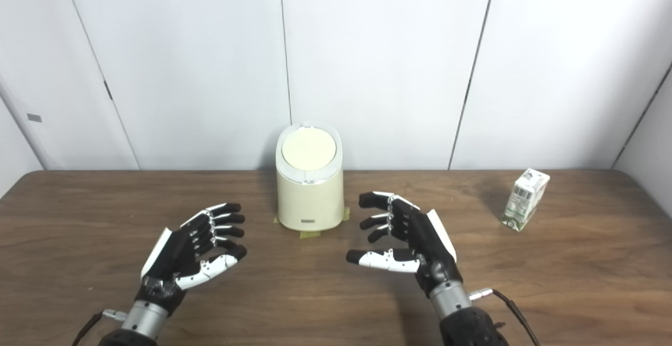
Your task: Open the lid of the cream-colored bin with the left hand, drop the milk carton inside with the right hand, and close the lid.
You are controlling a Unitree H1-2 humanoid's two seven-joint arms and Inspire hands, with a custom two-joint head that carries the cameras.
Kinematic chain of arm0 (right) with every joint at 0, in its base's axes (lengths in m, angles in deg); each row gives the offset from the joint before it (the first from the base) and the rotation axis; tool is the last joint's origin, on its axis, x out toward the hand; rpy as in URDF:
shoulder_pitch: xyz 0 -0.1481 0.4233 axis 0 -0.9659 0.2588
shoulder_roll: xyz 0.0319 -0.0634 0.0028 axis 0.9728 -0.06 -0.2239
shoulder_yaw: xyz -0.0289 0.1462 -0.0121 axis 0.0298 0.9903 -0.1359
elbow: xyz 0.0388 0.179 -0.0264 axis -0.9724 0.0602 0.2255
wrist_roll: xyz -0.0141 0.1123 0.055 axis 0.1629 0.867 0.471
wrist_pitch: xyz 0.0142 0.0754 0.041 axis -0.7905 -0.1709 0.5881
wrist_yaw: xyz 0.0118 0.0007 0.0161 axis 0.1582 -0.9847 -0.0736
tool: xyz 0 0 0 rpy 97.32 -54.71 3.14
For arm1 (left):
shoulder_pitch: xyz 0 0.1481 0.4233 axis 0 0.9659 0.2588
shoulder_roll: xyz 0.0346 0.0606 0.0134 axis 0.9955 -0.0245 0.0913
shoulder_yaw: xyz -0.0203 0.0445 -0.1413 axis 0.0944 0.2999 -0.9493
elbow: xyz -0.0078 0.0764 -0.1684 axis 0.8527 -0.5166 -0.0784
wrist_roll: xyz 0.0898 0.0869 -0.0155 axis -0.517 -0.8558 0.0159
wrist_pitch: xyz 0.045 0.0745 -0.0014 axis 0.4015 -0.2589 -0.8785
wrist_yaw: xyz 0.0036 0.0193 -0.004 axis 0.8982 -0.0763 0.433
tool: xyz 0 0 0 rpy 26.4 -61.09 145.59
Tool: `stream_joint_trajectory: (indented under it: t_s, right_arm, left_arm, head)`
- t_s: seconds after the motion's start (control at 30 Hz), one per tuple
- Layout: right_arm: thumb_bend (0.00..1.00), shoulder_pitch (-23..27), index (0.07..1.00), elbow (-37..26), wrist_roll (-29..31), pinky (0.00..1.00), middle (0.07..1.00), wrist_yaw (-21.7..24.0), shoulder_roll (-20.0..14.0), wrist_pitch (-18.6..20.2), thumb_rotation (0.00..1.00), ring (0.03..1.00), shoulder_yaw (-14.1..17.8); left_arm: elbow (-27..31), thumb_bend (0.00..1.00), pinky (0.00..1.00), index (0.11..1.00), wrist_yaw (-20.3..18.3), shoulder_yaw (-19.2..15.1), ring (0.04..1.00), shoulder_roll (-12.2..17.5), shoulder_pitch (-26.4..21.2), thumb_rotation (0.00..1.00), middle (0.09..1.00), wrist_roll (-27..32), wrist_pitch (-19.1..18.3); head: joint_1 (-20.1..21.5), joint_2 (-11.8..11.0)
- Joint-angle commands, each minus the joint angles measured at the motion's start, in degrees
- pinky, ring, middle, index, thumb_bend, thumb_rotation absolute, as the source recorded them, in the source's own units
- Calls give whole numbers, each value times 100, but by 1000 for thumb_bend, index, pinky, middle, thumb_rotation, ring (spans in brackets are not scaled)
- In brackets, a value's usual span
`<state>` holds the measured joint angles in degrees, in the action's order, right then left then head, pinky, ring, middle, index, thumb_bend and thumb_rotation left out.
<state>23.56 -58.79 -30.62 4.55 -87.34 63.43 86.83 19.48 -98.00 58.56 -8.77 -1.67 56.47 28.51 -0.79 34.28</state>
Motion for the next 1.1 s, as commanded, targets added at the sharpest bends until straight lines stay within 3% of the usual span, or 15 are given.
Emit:
stream_joint_trajectory:
  t_s: [0.0,0.43,0.5,0.73,0.93,1.07]
  right_arm:
    - [661,202,686,-170,23,460,729,-14,-5,-253,111,590,6]
    - [663,196,683,-170,71,459,727,4,4,-254,115,588,16]
    - [658,185,685,-163,59,458,729,3,0,-268,107,587,10]
    - [647,93,695,11,117,462,732,27,12,-495,110,590,-18]
    - [637,114,691,196,39,456,733,-28,30,-675,59,590,-51]
    - [637,158,689,263,51,460,727,-40,45,-724,46,592,-32]
  left_arm:
    - [107,662,577,774,47,-4,677,19,-227,187,742,4,188]
    - [139,664,581,776,61,-8,678,11,-222,196,743,-2,151]
    - [126,663,578,775,63,-5,675,9,-219,193,742,-7,163]
    - [-16,655,601,776,93,36,686,-25,-150,166,742,-72,302]
    - [-276,655,585,774,112,4,674,-55,-177,168,739,-12,552]
    - [-195,705,618,794,443,-100,736,-220,-199,221,776,-185,567]
  head:
    - [-4,0]
    - [-32,-3]
    - [-41,-56]
    - [-94,-583]
    - [-93,-740]
    - [-78,-778]
